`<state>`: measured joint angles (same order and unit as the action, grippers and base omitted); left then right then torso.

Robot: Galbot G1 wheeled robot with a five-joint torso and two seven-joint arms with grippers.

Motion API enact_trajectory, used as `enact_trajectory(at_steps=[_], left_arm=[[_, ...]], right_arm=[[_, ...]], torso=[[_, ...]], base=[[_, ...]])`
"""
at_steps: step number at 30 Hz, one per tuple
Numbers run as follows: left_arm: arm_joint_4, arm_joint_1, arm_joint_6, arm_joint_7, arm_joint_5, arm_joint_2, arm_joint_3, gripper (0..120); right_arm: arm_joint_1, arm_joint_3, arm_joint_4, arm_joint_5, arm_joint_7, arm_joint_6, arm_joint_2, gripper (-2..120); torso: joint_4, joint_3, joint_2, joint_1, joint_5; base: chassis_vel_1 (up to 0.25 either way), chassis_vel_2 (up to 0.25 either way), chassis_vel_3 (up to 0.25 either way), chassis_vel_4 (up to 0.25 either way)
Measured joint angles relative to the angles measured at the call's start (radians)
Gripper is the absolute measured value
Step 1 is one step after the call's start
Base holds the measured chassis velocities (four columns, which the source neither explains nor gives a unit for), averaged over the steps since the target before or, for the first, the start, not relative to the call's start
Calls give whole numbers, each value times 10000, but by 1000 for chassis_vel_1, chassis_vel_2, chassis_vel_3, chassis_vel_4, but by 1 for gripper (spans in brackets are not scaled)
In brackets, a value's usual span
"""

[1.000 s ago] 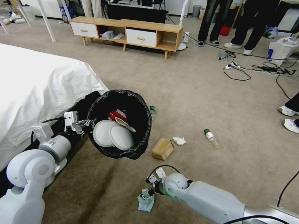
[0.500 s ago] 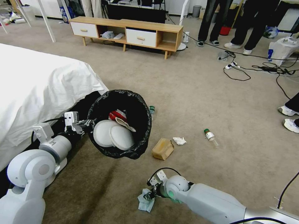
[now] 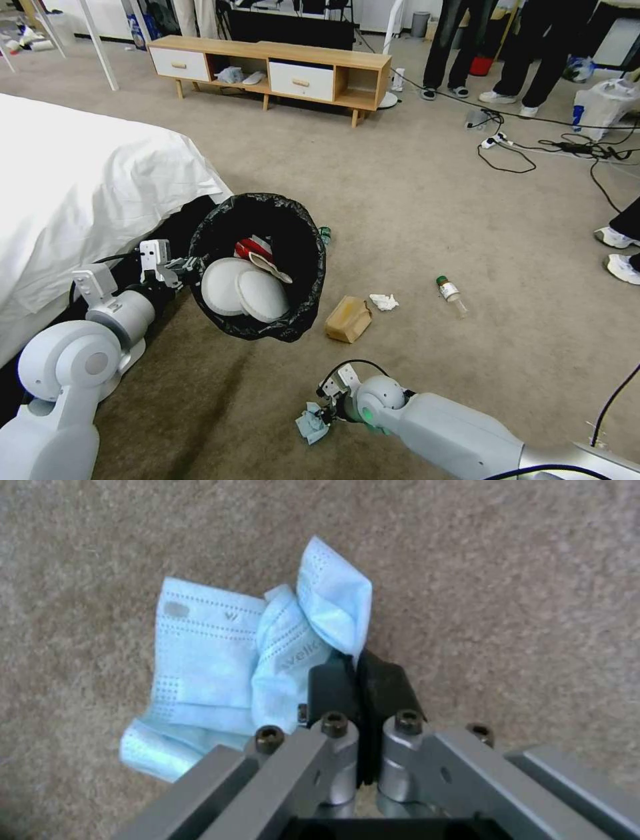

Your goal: Pick up the trash bin and place the garbage on the floor into it.

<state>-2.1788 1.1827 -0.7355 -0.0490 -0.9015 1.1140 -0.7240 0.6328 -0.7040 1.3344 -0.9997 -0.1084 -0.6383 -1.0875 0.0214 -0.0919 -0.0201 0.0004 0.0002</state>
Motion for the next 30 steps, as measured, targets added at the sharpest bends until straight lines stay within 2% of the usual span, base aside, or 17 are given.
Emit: enact_trajectory(at_steps=[5,18,27,30], left_arm=[[60,-23,0,0,6,-21,2,2],[204,-132,0,-3,1,-56,28,2],[212,-40,0,-51,-3,-99,5,2],[209,8,0,-195,-44,-132,-1,2]], right_arm=[[-77,53,293,107,-111,0,209,0],[-476,1406,1772,631,-183,68,1208,0],[124,2995,2928,793,-179,405,1905,0],[784,4128,3661,988,-168,805,2392,0]], torso=[[1,0,0,0,-1],[1,0,1,0,-3],[1,0,1,0,-2],[0,0,2,0,0]], base=[[0,0,0,0],[0,0,0,0],[0,0,0,0],[0,0,0,0]])
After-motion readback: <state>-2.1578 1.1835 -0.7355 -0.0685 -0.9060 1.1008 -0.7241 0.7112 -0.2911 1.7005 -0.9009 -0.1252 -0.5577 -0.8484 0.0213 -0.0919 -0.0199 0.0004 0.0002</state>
